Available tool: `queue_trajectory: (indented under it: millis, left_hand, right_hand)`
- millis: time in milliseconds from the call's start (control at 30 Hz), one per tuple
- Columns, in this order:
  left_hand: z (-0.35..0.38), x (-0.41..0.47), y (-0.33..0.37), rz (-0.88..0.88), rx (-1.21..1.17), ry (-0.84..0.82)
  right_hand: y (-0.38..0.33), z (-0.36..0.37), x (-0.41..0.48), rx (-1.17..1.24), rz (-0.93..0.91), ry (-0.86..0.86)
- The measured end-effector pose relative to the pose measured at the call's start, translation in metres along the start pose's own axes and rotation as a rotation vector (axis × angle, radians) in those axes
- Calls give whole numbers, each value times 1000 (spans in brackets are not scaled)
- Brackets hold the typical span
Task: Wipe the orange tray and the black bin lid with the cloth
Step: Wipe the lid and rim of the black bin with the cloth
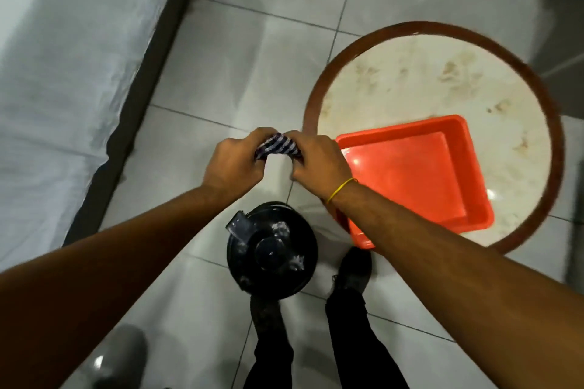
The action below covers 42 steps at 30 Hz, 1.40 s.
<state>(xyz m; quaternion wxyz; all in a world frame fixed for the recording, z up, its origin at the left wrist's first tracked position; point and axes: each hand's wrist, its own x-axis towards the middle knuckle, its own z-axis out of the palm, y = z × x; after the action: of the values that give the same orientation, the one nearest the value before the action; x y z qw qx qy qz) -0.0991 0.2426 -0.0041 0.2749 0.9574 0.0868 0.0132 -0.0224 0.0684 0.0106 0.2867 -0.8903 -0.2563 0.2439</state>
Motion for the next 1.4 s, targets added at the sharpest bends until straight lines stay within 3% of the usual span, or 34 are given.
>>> queue_trajectory:
  millis: [133, 300, 433, 533, 600, 700, 733, 767, 833, 900, 1033, 1167, 1400]
  left_hand:
    - [56, -51, -68, -35, 13, -13]
    - [165, -133, -128, -103, -79, -332]
    - [224, -201, -140, -78, -12, -535]
    - [230, -220, -148, -65, -89, -415]
    - [226, -211, -154, -127, -125, -249]
    - [227, -178, -169, -489, -130, 51]
    - [228, -166, -179, -617, -128, 80]
    - [230, -155, -190, -730, -150, 39]
    - [241, -135, -216, -893, -225, -208]
    - [253, -121, -233, -909, -284, -409]
    - [268, -104, -252, -778, -270, -436]
    - [274, -103, -265, -650, -99, -468]
    - [277, -107, -262, -742, -65, -304]
  right_hand:
    - [11, 107, 1, 38, -12, 4]
    - [95, 243, -42, -65, -10, -213]
    - [148, 301, -102, -303, -87, -380]
    - [148, 303, -114, -316, -85, -372]
    - [138, 296, -106, -325, -67, -258]
    - [116, 299, -83, -298, -98, -60]
    - [109, 305, -73, -304, -116, -48]
    - [103, 313, -63, -324, -130, -71]
    - [99, 336, -50, -398, -157, -165]
    - [108, 359, -46, -462, -191, -185]
    - [128, 380, -47, -492, -244, -26]
    - [134, 384, -47, -517, -287, -4]
    - [136, 383, -53, -494, -159, 51]
